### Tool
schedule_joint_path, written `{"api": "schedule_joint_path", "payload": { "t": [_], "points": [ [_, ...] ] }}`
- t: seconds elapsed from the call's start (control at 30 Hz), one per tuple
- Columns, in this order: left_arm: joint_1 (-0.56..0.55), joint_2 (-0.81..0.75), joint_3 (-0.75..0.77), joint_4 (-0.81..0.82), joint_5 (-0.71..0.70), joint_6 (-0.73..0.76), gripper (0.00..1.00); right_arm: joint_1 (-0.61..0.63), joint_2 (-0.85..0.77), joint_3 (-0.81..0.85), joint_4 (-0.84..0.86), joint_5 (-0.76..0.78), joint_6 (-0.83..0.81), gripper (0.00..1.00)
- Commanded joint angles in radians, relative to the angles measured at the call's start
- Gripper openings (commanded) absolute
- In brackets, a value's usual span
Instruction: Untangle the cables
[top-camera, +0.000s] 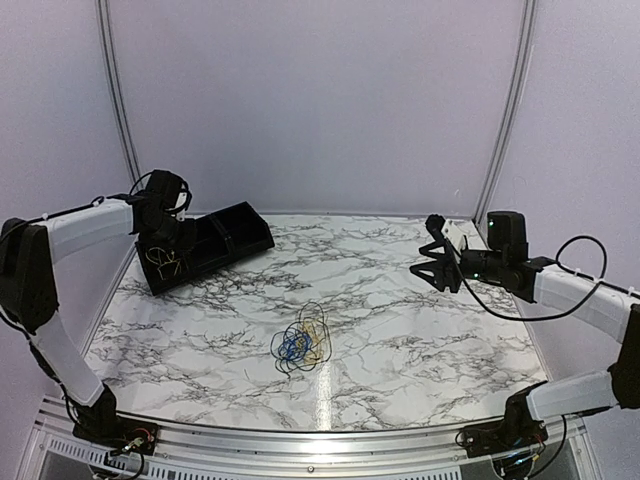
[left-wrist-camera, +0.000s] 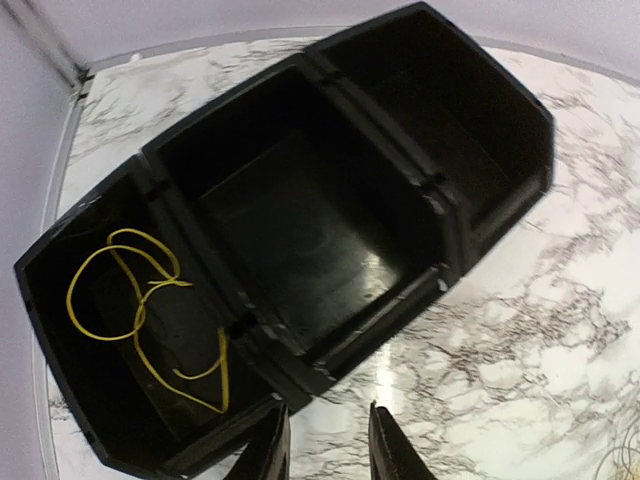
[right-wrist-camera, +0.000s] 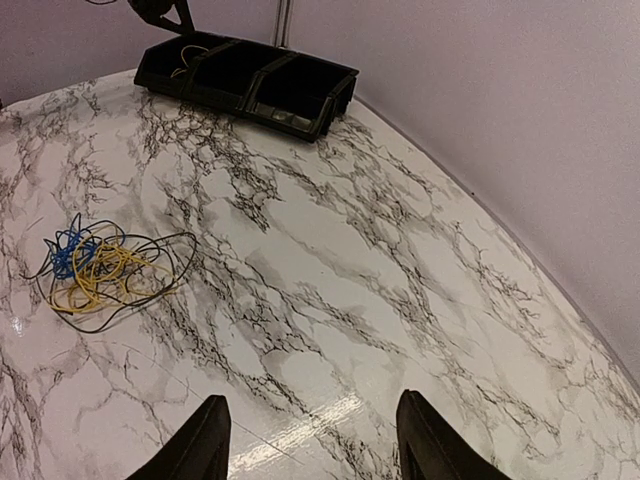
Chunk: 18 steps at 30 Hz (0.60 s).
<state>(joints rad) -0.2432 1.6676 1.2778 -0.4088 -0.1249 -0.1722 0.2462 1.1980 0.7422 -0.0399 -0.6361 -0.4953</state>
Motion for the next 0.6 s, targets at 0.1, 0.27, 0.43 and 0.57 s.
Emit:
{"api": "schedule_joint_path", "payload": {
  "t": [0.1, 0.27, 0.43, 0.57],
  "points": [
    [-0.321, -0.160, -0.004, 0.076, 0.047, 0.107, 0.30, -0.010, 0.018, 0.011, -0.022, 0.015, -0.028, 0.57],
    [-0.439, -0.354, -0.133, 0.216, 0.016, -0.016, 0.99, -0.008, 0.012, 0.007, -0.032, -0.007, -0.052, 0.57],
    [-0.445, -0.503, -0.365, 0.395, 0.035, -0.090, 0.99, -0.008, 0.030, 0.010, -0.036, -0.031, -0.061, 0.57],
    [-0.447, -0.521, -0.388, 0.439, 0.055, -0.062, 0.99, 0.041, 0.068, 0.098, -0.137, -0.054, -0.050, 0.57]
  ]
}}
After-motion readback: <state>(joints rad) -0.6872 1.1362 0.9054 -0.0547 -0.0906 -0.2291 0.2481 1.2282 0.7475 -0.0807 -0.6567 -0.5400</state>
